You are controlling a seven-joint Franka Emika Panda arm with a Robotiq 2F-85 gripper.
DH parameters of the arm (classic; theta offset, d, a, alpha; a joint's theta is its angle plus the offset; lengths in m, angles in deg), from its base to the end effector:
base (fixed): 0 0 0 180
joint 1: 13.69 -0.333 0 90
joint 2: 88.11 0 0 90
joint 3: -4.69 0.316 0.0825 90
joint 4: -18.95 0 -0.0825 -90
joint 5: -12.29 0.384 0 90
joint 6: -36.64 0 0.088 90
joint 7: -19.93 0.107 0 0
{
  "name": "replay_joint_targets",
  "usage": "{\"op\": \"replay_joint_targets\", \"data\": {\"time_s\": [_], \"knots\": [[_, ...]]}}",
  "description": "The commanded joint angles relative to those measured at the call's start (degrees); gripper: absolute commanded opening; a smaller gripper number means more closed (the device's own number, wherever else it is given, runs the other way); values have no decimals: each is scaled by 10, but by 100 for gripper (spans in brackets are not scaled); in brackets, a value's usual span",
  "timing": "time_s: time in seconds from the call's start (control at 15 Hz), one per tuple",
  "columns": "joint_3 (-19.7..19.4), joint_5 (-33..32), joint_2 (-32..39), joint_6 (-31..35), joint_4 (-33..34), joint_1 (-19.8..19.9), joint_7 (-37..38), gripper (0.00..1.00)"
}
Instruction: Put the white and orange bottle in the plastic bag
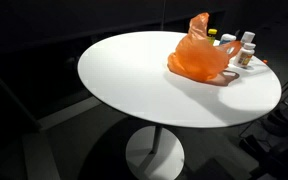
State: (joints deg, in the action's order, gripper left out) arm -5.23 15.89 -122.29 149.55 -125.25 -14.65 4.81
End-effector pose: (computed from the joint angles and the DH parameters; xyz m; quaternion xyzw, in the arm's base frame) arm 0.3698 -0.0577 0.4816 -0.9952 -0.0556 -0.0358 0.0720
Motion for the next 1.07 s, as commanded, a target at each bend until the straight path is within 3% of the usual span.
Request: {"op": "replay_joint_targets", "data": {"time_s": [0.0, 0.47, 1.0], "knots": [[7, 4, 1, -2, 2, 7, -3, 100], [11, -4, 17, -5, 27, 12, 7, 100], [1, -11, 111, 40, 73, 56, 35, 100]]}}
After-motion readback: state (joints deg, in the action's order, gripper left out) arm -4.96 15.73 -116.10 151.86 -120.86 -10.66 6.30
